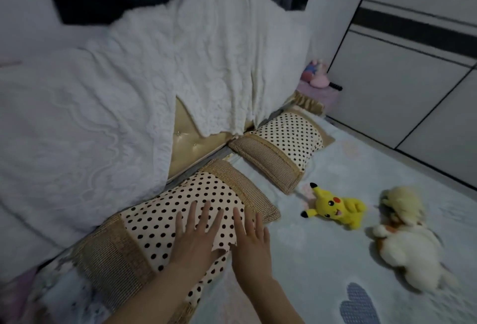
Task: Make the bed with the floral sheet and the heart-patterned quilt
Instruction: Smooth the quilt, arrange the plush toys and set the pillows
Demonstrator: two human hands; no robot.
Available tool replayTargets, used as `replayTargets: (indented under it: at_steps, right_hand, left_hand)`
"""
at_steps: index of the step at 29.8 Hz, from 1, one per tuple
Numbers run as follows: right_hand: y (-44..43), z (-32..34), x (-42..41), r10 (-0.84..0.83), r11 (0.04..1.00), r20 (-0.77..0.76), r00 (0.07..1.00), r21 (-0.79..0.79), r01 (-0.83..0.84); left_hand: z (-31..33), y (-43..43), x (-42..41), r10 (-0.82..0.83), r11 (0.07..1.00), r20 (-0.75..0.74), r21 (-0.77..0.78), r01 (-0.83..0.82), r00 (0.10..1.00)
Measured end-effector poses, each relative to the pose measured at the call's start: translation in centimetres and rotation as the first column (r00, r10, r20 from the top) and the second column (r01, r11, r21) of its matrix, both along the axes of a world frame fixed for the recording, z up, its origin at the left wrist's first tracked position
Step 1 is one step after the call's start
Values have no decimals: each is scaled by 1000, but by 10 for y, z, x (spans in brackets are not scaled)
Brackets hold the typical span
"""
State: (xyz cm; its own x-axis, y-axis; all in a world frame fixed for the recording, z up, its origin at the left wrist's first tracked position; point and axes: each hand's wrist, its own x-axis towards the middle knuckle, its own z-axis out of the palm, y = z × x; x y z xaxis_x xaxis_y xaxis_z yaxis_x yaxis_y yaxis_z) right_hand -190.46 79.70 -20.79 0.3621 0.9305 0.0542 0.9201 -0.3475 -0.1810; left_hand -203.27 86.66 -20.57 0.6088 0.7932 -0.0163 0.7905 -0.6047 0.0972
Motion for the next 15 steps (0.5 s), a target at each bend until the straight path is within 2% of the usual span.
replayTargets:
  at_steps: [5, 8, 15]
  right_hand:
    - [-52, 52, 11, -11, 1000, -72, 997, 27, 13]
    - [-104, 86, 15, -31, 997, -79, 996, 63, 36]
    - [-226, 134, 46, -112, 994, -20, 994, 9, 112]
  left_hand:
    - [63, -46, 15, 42, 997, -122, -67, -50, 992]
    - [97, -96, 21, 20, 997, -96, -74, -27, 995]
    - [145, -202, 46, -48, 999, -83, -13, 47, 995]
